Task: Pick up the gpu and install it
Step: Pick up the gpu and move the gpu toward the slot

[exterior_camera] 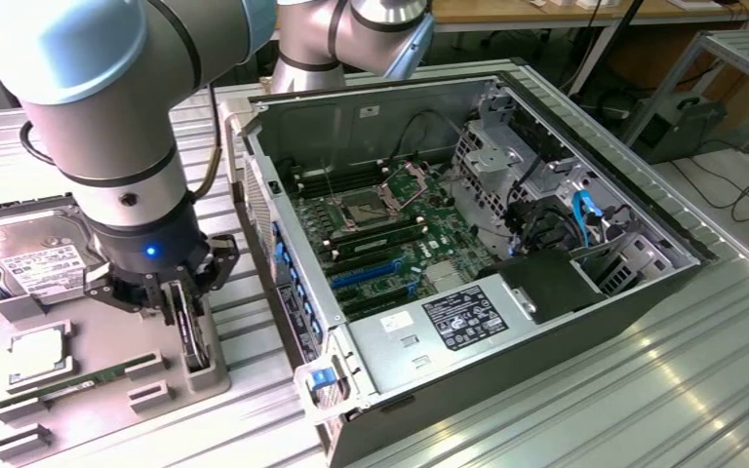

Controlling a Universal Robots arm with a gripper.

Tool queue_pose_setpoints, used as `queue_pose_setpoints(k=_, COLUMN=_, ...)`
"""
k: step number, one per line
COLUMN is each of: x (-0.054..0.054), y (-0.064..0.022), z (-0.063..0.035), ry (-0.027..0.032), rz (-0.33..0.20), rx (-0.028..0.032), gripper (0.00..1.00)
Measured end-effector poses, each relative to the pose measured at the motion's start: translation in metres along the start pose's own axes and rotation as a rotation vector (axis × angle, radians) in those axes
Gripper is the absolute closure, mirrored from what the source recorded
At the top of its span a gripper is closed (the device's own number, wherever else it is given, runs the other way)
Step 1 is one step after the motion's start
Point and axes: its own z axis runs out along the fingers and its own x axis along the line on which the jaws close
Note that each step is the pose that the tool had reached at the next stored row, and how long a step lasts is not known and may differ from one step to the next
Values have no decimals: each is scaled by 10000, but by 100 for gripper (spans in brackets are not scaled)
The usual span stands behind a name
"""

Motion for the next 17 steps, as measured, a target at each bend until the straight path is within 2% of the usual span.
queue_pose_setpoints(k=2, x=-2, y=0, z=2, ry=1, rz=1, rx=0, gripper=73)
queue_pose_setpoints(k=17, x=-9, y=1, z=4, ry=-2, rz=3, rx=-3, gripper=73)
